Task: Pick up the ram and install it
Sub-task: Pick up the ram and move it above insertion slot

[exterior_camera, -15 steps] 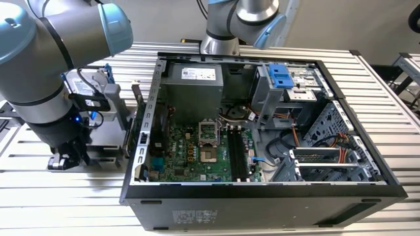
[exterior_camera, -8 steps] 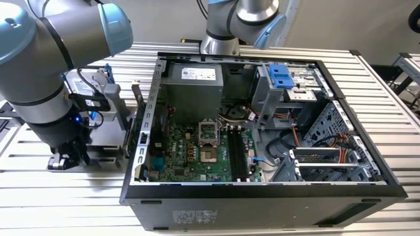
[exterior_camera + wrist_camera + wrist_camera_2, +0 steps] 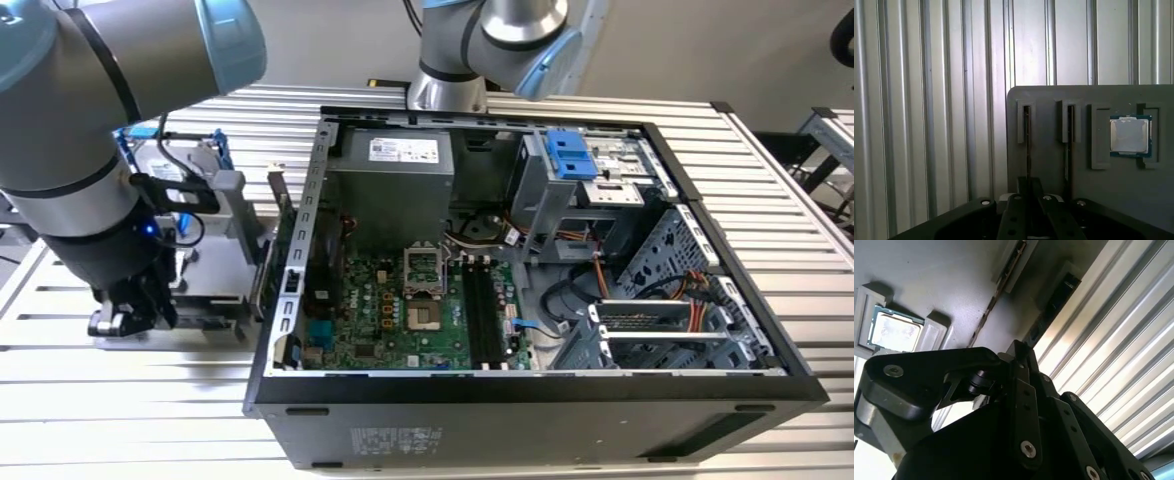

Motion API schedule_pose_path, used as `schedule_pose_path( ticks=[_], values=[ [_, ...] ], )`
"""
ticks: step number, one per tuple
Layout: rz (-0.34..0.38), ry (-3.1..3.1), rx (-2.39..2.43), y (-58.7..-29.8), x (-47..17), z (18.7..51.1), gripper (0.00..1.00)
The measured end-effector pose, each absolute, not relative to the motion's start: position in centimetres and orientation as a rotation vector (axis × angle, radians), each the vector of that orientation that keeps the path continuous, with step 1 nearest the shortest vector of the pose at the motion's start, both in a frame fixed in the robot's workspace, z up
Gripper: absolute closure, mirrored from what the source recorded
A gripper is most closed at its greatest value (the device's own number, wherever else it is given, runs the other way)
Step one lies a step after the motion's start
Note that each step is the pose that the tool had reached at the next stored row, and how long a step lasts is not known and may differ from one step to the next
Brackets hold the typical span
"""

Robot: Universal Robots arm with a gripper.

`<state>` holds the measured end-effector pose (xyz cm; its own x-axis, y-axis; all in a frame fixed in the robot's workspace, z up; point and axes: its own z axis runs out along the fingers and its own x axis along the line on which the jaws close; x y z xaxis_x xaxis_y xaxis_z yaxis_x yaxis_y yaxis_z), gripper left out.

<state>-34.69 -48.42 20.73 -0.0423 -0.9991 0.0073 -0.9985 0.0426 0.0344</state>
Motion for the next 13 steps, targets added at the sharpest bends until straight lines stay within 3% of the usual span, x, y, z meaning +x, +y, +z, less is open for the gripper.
schedule_pose_path(
  ticks=[13],
  values=[
    [-0.031, -2.247, 2.154, -48.4, -34.7, 23.6, 1.0]
  ],
)
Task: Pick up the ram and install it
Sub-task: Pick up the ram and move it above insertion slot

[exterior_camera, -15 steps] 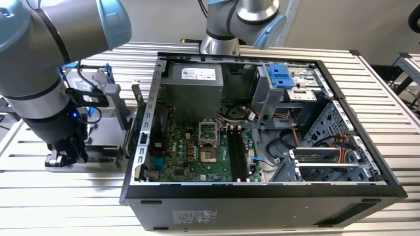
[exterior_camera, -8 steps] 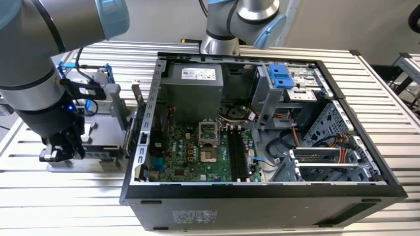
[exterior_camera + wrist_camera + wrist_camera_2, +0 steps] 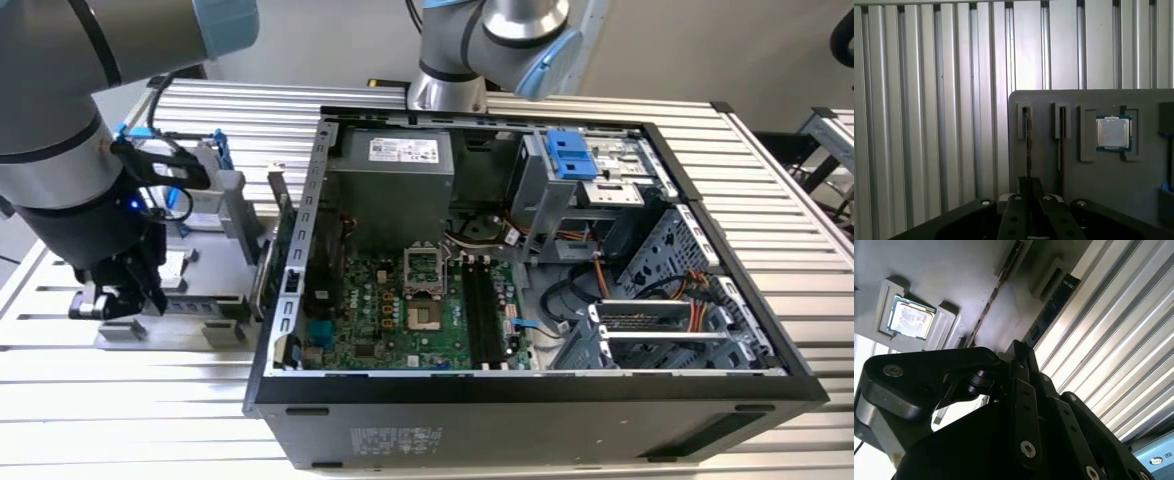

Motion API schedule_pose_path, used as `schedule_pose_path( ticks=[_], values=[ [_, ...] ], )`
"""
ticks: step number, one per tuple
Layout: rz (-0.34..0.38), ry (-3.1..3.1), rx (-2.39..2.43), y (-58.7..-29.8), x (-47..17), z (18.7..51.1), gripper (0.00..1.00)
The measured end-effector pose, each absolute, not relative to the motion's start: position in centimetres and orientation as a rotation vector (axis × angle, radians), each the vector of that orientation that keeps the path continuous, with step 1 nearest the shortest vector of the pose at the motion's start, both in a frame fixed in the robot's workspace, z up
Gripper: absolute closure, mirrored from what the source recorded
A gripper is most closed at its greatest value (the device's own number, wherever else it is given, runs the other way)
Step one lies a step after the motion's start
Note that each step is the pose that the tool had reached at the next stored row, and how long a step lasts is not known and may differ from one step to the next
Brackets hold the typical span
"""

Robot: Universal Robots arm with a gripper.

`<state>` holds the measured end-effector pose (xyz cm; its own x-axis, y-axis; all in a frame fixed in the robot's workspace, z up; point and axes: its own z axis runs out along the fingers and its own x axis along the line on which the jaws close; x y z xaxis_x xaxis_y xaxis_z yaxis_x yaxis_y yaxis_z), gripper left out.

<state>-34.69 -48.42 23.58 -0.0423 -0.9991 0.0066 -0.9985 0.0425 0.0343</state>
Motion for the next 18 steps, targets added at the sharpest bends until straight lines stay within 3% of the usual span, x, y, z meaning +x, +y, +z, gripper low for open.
schedule_pose_path(
  ticks=[18],
  values=[
    [-0.031, -2.247, 2.154, -48.4, -34.7, 25.7, 1.0]
  ],
)
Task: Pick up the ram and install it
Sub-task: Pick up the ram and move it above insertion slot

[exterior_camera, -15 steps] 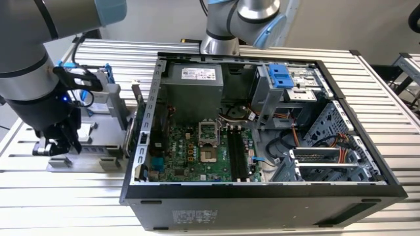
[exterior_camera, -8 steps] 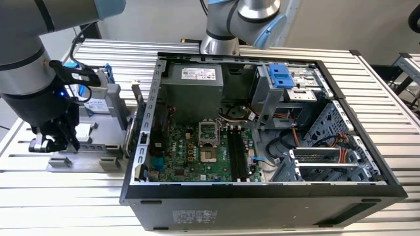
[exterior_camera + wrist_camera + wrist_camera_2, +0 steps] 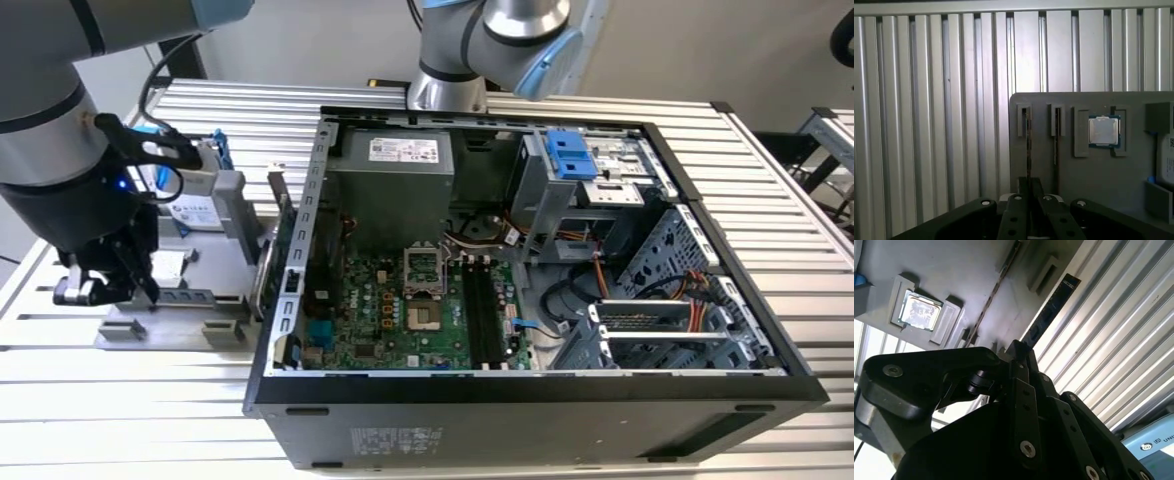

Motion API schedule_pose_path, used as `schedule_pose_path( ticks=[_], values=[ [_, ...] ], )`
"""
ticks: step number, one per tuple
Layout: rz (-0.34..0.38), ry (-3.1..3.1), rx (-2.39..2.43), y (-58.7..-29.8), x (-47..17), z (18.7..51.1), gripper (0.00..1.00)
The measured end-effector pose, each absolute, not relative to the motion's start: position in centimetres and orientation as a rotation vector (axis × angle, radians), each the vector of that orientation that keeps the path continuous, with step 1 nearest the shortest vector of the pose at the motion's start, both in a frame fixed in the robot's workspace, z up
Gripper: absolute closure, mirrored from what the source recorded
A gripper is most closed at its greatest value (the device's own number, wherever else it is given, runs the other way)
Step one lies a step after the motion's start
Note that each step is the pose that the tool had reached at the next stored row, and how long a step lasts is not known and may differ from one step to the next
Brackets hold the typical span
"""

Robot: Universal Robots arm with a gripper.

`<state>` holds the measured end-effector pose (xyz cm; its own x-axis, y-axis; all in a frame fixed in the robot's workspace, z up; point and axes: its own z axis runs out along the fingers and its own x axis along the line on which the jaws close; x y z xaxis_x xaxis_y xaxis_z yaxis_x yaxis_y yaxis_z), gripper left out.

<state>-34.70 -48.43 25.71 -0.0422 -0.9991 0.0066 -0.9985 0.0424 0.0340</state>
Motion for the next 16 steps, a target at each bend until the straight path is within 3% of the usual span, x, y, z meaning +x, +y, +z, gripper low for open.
schedule_pose_path(
  ticks=[16],
  values=[
    [-0.033, -2.249, 2.155, -48.4, -34.7, 28.1, 1.0]
  ],
)
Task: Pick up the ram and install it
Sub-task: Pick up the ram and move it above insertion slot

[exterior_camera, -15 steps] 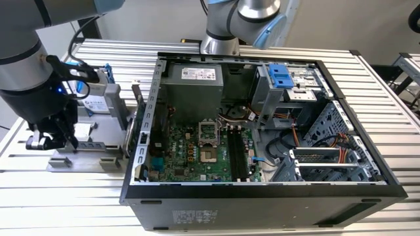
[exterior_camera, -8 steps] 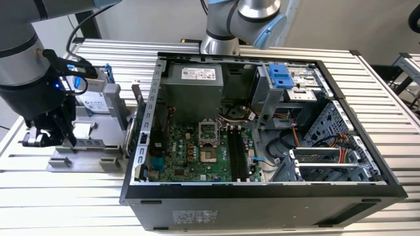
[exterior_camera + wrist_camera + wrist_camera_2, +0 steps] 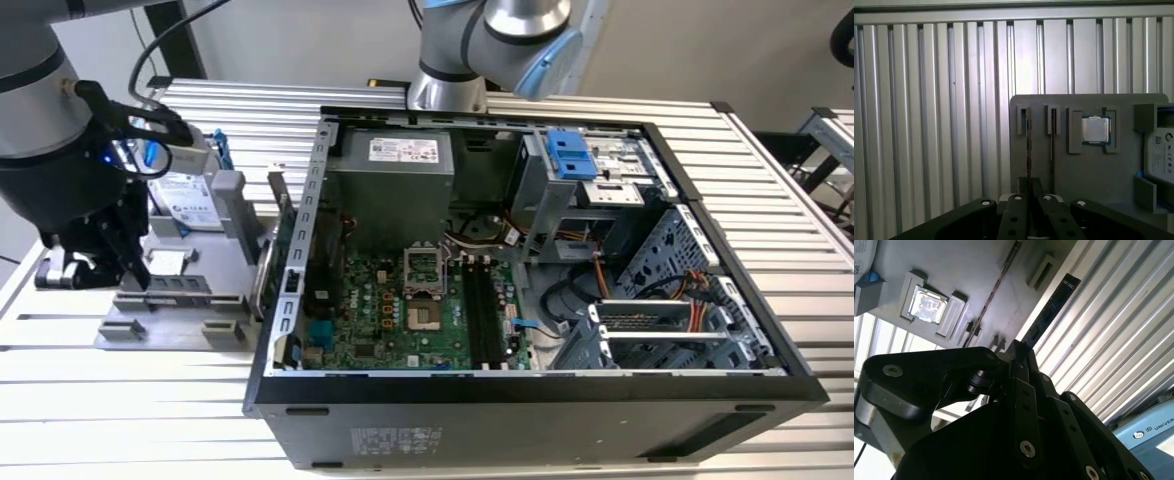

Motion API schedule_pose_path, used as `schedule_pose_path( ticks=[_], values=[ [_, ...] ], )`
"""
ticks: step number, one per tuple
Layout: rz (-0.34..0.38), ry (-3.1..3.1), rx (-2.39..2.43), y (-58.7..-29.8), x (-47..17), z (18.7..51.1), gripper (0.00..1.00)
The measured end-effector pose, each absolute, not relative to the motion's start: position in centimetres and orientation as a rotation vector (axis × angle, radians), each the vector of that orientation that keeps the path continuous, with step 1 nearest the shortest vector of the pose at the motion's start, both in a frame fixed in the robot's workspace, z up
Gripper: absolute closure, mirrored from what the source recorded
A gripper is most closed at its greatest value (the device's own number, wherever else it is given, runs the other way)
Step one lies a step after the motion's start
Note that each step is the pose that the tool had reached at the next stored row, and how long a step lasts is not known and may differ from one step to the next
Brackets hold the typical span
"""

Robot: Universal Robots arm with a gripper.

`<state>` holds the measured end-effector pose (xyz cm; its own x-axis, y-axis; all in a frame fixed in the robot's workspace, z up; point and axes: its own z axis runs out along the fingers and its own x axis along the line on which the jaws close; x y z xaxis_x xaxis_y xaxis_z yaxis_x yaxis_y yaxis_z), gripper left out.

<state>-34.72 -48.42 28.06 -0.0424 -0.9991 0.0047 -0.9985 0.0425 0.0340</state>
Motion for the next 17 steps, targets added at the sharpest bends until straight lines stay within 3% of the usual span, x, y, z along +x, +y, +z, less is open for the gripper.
schedule_pose_path(
  ticks=[17],
  values=[
    [-0.036, -2.251, 2.155, -48.4, -34.7, 29.9, 1.0]
  ],
)
